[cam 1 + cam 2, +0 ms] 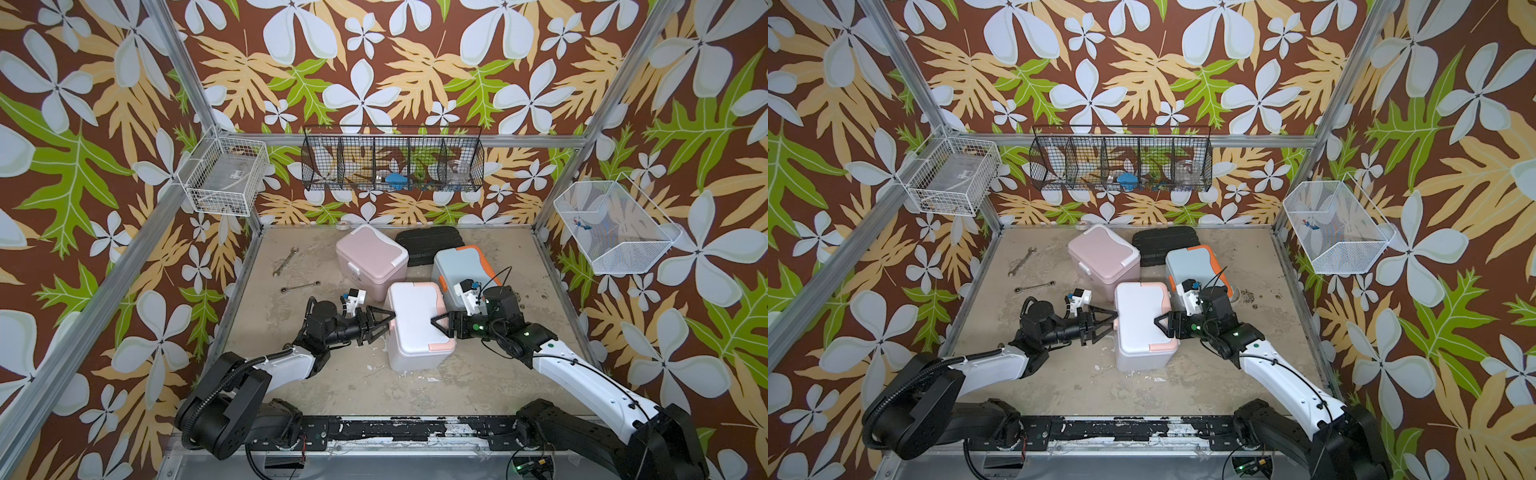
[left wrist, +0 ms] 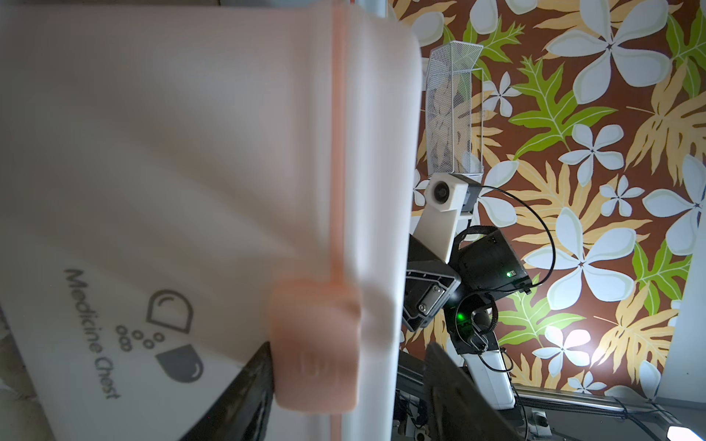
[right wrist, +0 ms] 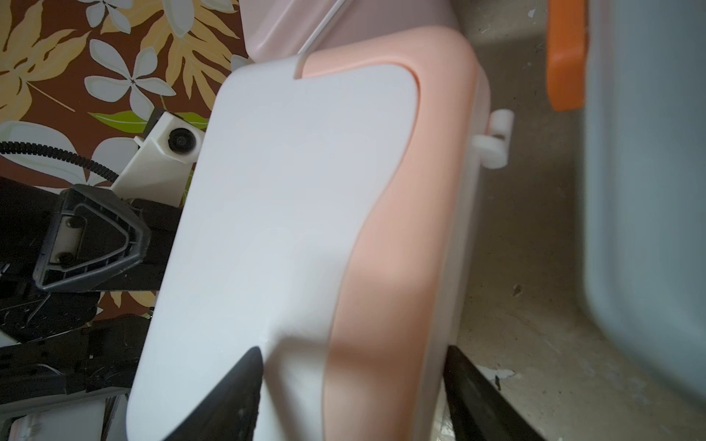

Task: Open first aid kits and take out gauze
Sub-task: Open the fastener of the first aid kit.

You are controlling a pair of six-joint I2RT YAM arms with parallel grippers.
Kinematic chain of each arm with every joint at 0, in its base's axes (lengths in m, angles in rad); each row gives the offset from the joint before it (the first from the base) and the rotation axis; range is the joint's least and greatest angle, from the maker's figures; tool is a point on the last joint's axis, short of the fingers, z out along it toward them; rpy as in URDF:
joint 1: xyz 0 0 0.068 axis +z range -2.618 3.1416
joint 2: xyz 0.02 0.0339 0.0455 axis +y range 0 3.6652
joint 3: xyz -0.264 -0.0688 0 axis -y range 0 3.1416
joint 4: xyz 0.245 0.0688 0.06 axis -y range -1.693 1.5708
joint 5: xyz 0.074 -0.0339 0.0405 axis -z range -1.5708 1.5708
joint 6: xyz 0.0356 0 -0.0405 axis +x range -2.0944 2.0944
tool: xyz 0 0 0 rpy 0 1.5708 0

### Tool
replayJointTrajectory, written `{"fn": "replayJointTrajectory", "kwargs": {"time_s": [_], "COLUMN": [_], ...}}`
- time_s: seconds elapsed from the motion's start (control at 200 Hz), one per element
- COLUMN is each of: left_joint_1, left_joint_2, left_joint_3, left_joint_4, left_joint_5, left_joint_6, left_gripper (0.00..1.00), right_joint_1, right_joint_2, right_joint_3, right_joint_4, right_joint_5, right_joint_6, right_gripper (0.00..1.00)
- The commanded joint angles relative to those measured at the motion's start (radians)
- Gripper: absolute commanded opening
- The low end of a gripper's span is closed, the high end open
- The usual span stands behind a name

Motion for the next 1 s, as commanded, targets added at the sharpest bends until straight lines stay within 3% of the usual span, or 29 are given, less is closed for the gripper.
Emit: {"fn": "replayJointTrajectory", "kwargs": {"time_s": [0.0, 0.19, 0.591, 0.996], "left_joint_1": [-0.003, -0.004, 0.03, 0.095], "left_joint_2": [-0.032, -0.076, -0.152, -0.246], "left_joint_3": [0.025, 0.046, 0.082, 0.067], "left_joint_4": [-0.003, -0.113, -0.397, -0.47], "left_joint_5": [0.013, -0.015, -0.085, -0.061], "left_joint_6": [0.057, 0.095, 0.215, 0.226], "left_gripper": [0.61, 0.61, 0.61, 0.62], "right_joint_1": [0.006, 0.016, 0.11, 0.173], "right_joint_2": [0.012, 0.035, 0.106, 0.169], "right_joint_3": [-0.011, -0.007, 0.037, 0.064], "right_joint_4": [-0.108, -0.123, -0.228, -0.262], "right_joint_5": [0.025, 0.06, 0.298, 0.422], "right_joint_6": [-0.042, -0.055, -0.092, -0.095], "right_gripper": [0.72, 0.71, 0.71, 0.71]}}
